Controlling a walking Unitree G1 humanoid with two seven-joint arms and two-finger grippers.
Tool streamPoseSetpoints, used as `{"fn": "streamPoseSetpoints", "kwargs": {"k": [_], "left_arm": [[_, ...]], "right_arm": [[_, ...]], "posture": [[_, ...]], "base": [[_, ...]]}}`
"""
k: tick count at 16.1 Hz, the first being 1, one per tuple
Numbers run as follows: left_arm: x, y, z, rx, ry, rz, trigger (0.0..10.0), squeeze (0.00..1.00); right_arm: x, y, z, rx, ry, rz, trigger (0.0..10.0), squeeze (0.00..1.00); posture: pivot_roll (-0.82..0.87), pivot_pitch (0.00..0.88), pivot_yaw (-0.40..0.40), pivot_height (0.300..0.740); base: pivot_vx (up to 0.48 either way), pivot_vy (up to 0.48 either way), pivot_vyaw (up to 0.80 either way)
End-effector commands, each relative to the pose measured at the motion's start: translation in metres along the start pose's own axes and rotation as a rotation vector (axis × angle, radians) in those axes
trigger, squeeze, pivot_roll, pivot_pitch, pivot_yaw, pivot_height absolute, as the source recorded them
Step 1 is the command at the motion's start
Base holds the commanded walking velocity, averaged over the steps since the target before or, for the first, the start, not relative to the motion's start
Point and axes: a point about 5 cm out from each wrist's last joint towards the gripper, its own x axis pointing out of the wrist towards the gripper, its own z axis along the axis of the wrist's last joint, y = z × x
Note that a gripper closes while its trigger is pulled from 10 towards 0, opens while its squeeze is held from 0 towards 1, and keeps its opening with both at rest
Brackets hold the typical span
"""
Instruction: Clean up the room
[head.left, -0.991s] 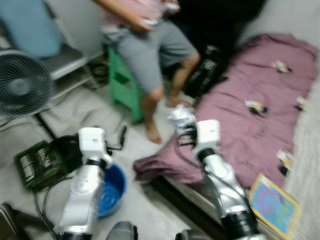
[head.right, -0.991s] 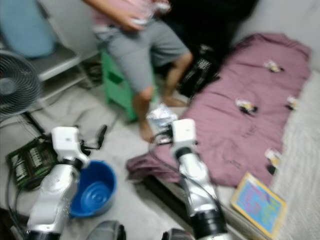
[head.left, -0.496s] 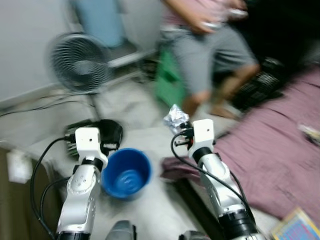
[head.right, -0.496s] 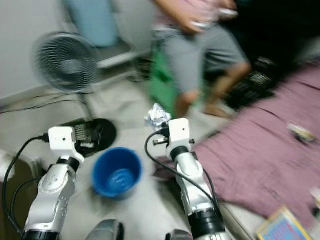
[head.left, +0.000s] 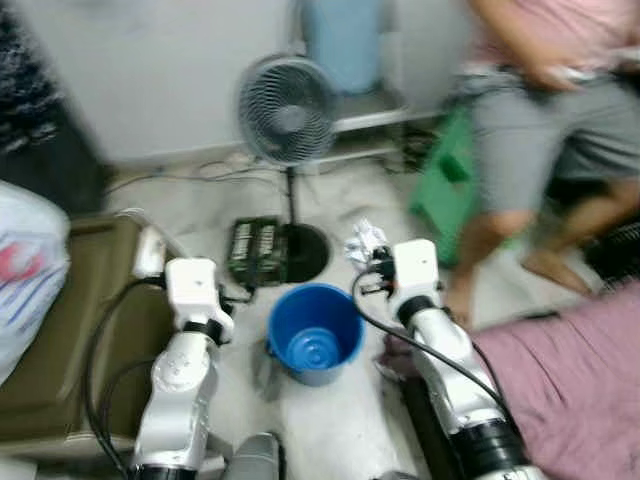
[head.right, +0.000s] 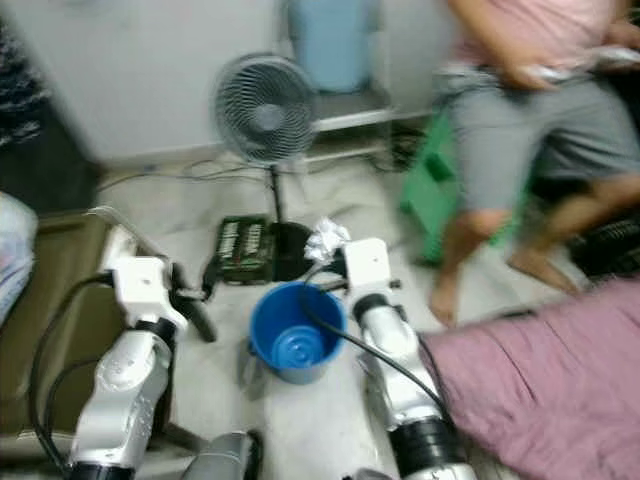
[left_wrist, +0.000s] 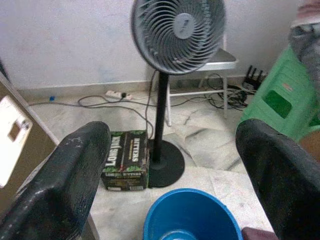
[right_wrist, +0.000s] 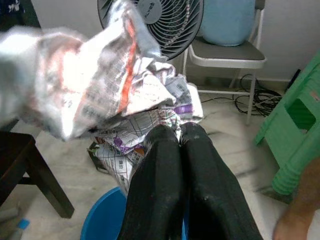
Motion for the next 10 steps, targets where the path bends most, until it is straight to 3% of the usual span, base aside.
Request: {"fn": "streamPoseSetpoints", "kwargs": {"k": [1,7,10], "left_arm": [[0.0009,0.0032,0.0017,0.008,-0.003,0.004,10.0,0.0],[0.0001,0.0038,0.002,0.009,-0.003,0.003,10.0,0.0],[-0.0001,0.0035,0.0019,0.001,-0.004,-0.005,10.0,0.0]], "right_arm": [[0.0015,0.0037,0.0011,0.011,-0.002,0.01,10.0,0.0],[0.0018,0.0057,0.0003,0.02,0.001,0.016,10.0,0.0],[0.0022,0.005,0.0003,0.03,-0.001,0.005,10.0,0.0]], "posture": [[0.01,0.05,-0.019,0.74],[0.01,0.059,-0.021,0.74],[0.01,0.062,-0.02,0.74]], "base": [[0.0,0.0,0.8],[0.0,0.0,0.8],[0.0,0.0,0.15]]}}
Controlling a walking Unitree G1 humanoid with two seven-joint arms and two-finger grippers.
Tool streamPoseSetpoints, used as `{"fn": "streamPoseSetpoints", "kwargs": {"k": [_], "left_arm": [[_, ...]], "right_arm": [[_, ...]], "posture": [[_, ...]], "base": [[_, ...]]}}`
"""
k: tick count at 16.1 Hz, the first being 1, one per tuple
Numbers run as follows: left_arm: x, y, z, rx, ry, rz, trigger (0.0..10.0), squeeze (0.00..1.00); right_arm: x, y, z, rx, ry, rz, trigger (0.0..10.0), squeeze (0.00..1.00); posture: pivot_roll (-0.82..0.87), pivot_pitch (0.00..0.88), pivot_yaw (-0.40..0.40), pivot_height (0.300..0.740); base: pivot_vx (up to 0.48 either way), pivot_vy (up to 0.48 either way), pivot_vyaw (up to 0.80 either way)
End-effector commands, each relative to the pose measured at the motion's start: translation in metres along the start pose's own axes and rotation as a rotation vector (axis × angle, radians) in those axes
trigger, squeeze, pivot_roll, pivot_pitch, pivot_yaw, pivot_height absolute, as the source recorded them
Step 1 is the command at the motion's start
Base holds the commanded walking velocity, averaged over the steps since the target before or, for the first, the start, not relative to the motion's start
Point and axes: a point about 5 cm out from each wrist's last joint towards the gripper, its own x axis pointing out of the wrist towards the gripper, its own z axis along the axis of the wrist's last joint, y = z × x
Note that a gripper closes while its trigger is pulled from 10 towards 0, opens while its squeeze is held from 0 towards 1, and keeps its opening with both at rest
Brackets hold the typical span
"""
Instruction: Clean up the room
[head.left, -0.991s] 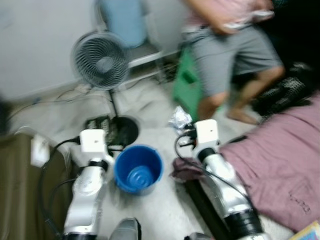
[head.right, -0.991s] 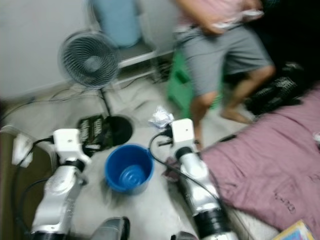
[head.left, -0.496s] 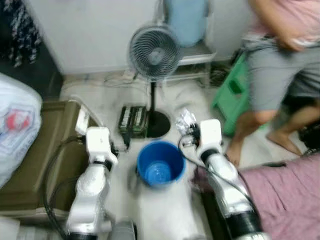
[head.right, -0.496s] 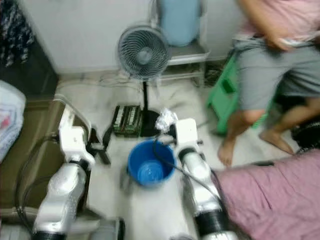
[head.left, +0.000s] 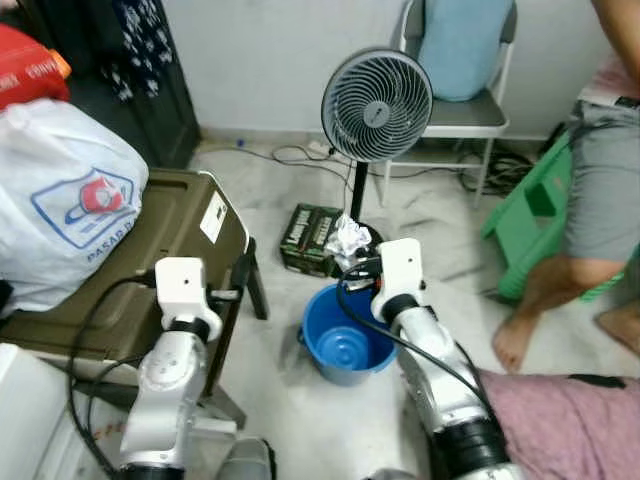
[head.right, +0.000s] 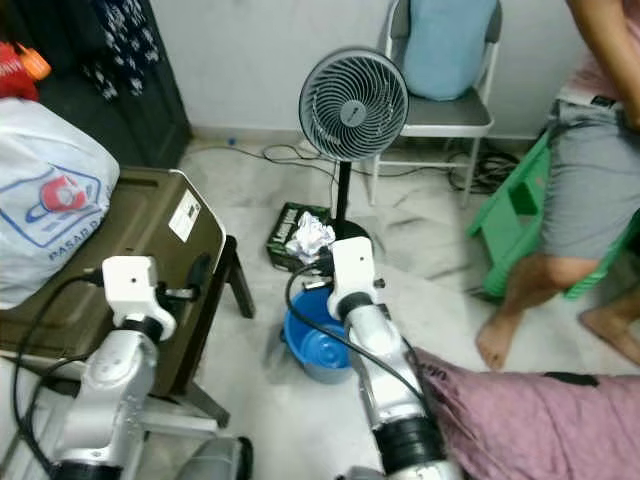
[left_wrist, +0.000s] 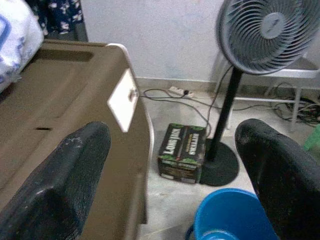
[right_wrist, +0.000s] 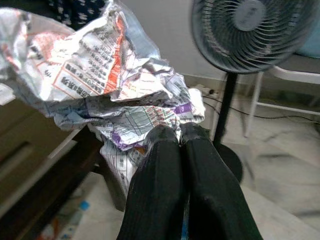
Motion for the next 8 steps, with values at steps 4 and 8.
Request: {"fn": "streamPoseSetpoints", "kwargs": {"k": [4,8], "left_arm": [[0.0,-0.0061,0.0027,-0.014,-0.01,-0.048,10.0,0.0],[-0.0006,-0.0076,0.0027,-0.027,-0.01,-0.066,10.0,0.0]], "right_arm": [[-0.0026,-0.0056,-0.0012,0.043,-0.005,-0.022,10.0,0.0],[-0.0029,-0.007,-0.0031,0.046,0.008,-0.032,10.0,0.0]], "posture": [[0.01,0.062,-0.017,0.74],[0.01,0.061,-0.017,0.74]], "base": [[0.0,0.0,0.0],[0.0,0.0,-0.72]]}}
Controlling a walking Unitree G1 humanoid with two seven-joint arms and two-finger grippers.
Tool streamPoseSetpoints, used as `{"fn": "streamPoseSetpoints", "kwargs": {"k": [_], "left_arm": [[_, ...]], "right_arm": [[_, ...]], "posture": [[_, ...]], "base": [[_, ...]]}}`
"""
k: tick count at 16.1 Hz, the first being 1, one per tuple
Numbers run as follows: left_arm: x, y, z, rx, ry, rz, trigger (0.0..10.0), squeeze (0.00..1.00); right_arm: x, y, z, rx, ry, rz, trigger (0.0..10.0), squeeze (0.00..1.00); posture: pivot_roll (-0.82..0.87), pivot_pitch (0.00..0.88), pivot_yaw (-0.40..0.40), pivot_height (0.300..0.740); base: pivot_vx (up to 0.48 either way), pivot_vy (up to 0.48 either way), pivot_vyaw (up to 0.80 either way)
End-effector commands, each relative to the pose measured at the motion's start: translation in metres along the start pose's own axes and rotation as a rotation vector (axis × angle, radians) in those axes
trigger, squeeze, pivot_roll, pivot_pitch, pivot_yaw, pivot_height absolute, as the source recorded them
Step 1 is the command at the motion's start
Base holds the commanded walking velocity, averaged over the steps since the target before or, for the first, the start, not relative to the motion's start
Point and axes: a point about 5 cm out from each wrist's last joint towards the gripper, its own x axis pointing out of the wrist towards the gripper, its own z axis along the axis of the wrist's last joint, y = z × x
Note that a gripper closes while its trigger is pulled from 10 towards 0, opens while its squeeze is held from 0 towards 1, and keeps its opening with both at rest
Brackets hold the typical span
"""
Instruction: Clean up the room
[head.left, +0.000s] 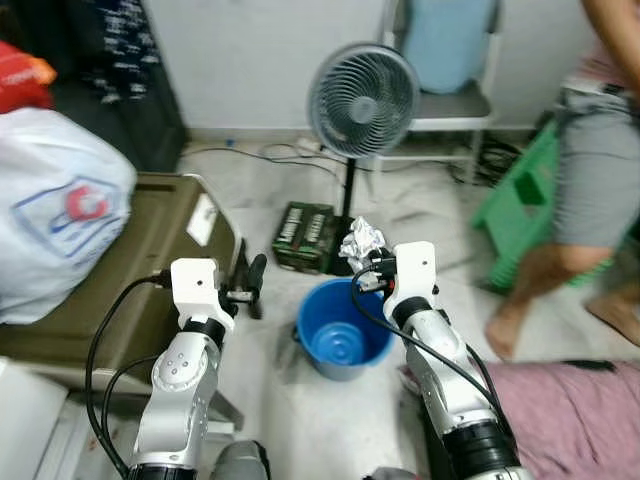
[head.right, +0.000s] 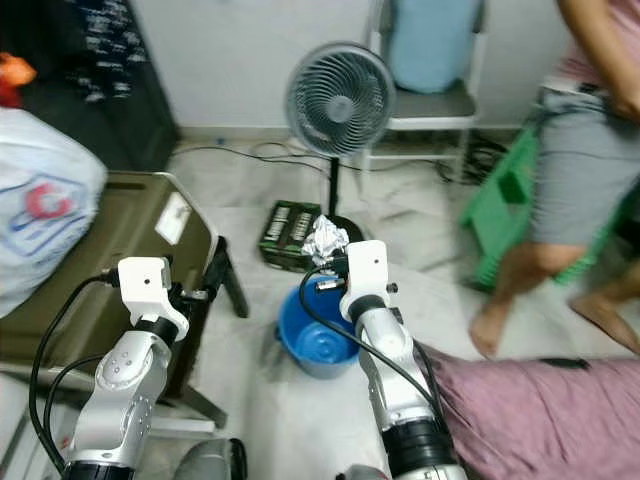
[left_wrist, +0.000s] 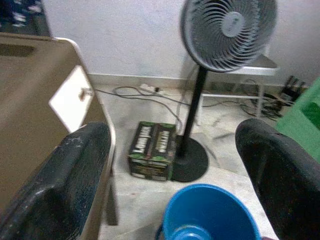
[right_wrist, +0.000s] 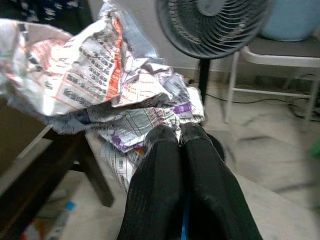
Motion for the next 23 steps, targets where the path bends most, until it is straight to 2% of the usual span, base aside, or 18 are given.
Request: {"fn": "streamPoseSetpoints", "kwargs": {"k": [1,8,12,23], "left_arm": [[-0.0013,0.001,0.0028,-0.002,-0.009,-0.007,10.0,0.0],[-0.0017,-0.0007,0.0046,-0.014,-0.017,-0.038,10.0,0.0],[-0.0021,-0.0008,0.0053,-0.012,-0.021,-0.042,10.0,0.0],[-0.0013,-0.0025,0.0063,-0.012,-0.025,-0.051,10.0,0.0]], "right_arm": [[0.0,0.0002,0.0002,0.004,0.004,0.002,10.0,0.0],[0.0004,0.0002,-0.0009,0.007,0.008,0.0,10.0,0.0],[0.0004,0.0006,-0.0017,0.0,0.011,0.001,10.0,0.0],[0.0016,0.0017,-0.0015,-0.017,0.012,0.012,10.0,0.0]], "posture": [[0.01,0.063,-0.018,0.74],[0.01,0.063,-0.019,0.74],[0.01,0.063,-0.019,0.74],[0.01,0.066,-0.018,0.74]], "base": [[0.0,0.0,-0.8],[0.0,0.0,-0.69],[0.124,0.0,0.0],[0.322,0.0,0.0]]}}
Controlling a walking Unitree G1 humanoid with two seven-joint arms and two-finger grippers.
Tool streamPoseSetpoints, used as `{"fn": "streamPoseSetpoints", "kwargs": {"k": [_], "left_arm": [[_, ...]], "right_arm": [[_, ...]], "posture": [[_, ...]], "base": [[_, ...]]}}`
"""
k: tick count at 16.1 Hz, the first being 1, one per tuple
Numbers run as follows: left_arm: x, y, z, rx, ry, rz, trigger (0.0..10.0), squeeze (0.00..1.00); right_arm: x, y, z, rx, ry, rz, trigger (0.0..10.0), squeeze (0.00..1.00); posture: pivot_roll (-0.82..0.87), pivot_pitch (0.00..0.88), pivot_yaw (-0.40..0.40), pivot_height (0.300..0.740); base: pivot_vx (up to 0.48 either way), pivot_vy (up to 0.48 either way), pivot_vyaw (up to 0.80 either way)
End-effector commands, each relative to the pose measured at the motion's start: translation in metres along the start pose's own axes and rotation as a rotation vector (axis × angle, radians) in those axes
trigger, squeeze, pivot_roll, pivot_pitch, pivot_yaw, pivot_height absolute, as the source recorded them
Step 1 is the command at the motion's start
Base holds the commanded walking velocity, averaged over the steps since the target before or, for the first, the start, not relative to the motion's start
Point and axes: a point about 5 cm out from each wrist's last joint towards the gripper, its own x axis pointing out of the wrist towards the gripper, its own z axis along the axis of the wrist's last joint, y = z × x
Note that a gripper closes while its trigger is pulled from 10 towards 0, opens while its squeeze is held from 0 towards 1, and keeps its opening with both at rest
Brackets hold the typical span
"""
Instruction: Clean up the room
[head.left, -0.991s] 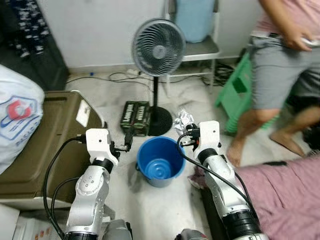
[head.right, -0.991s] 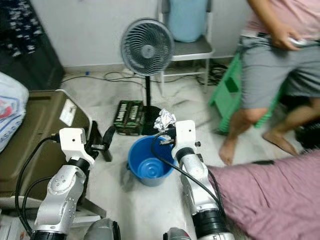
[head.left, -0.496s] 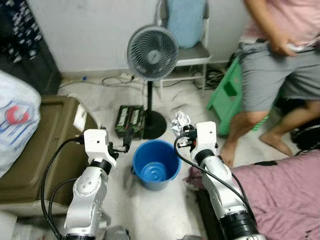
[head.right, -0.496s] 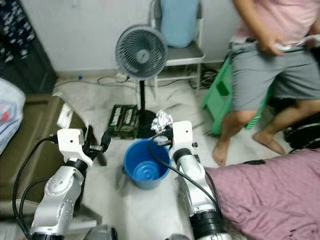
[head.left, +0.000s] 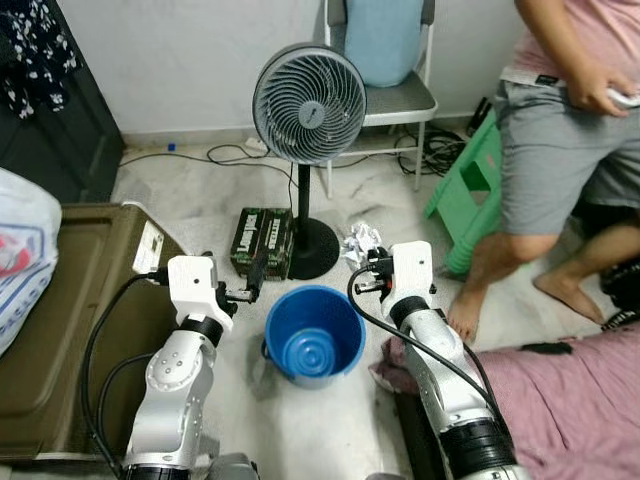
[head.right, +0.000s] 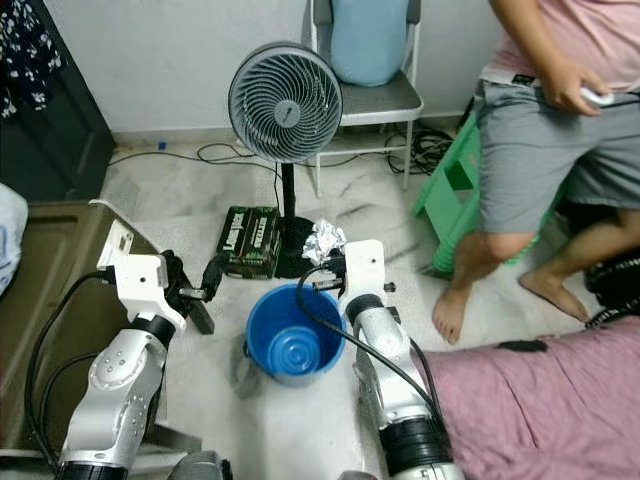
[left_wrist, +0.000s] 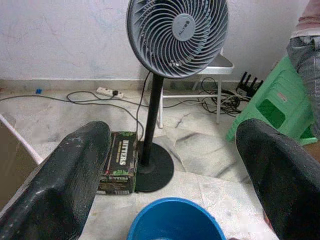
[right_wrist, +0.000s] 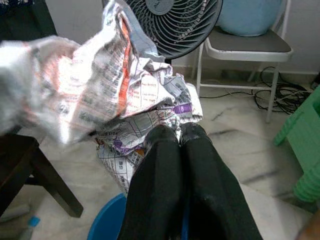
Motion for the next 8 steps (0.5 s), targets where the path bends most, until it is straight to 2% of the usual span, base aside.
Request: {"fn": "streamPoseSetpoints", "kwargs": {"k": [1,2,7,8], "left_arm": [[-0.0002,-0.0009,0.0017,0.002,-0.004,-0.003,10.0,0.0],[-0.0003,-0.0015,0.0019,0.003,-0.005,-0.003,10.0,0.0],[-0.0004,-0.002,0.002,0.004,-0.005,-0.005,10.0,0.0],[-0.0004,-0.0021,0.002,0.003,-0.005,-0.005,10.0,0.0]], "right_arm": [[0.0,0.0008,-0.0019,-0.005,0.009,0.01,10.0,0.0],[-0.0002,0.0024,-0.0009,-0.013,-0.003,0.027,10.0,0.0],[-0.0004,0.0041,-0.0005,-0.017,-0.007,0.033,10.0,0.0],[-0.0003,0.0039,-0.0006,-0.016,-0.006,0.031,10.0,0.0]], "posture": [[0.01,0.066,-0.018,0.74],[0.01,0.065,-0.017,0.74],[0.01,0.067,-0.016,0.74],[0.01,0.067,-0.016,0.74]], "base": [[0.334,0.0,0.0],[0.33,0.0,0.0],[0.32,0.0,0.8],[0.311,0.0,0.43]]}}
